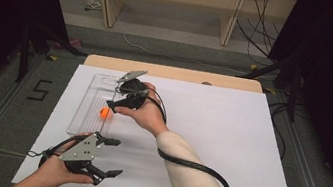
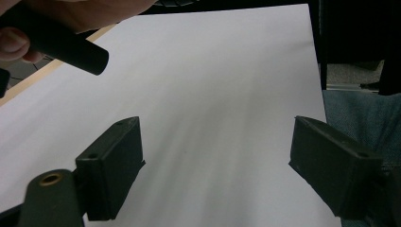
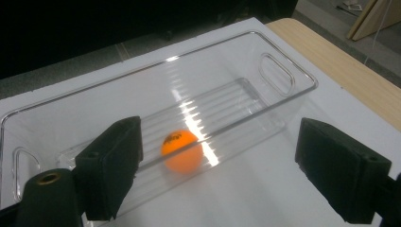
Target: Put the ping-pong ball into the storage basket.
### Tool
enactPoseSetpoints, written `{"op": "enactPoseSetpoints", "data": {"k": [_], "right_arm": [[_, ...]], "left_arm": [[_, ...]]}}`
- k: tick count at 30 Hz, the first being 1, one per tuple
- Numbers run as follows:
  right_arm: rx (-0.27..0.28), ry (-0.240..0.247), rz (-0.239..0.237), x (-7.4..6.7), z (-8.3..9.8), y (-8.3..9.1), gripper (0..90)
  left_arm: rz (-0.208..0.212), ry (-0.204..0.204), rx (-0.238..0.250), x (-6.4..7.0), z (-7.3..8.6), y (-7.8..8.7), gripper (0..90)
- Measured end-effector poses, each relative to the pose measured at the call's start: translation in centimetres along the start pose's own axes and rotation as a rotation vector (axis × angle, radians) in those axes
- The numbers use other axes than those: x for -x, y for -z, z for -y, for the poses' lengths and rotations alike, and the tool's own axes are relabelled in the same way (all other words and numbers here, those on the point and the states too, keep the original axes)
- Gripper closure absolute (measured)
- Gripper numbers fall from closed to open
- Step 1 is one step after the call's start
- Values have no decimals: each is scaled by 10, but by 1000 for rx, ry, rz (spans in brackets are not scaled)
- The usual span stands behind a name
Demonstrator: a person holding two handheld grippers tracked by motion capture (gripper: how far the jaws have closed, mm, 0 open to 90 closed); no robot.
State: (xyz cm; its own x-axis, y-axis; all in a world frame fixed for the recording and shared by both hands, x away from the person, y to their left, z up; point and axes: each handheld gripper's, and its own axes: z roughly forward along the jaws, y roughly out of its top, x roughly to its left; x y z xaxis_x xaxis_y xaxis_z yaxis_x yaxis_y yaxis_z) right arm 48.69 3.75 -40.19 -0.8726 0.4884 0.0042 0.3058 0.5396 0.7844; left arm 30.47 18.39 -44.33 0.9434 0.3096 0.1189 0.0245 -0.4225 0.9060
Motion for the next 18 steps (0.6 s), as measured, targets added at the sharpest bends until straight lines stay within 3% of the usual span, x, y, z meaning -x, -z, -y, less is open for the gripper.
{"op": "enactPoseSetpoints", "data": {"k": [18], "right_arm": [[12, -22, 17, 9, 17, 20, 168]], "left_arm": [[-1, 0, -1, 0, 0, 0, 174]]}}
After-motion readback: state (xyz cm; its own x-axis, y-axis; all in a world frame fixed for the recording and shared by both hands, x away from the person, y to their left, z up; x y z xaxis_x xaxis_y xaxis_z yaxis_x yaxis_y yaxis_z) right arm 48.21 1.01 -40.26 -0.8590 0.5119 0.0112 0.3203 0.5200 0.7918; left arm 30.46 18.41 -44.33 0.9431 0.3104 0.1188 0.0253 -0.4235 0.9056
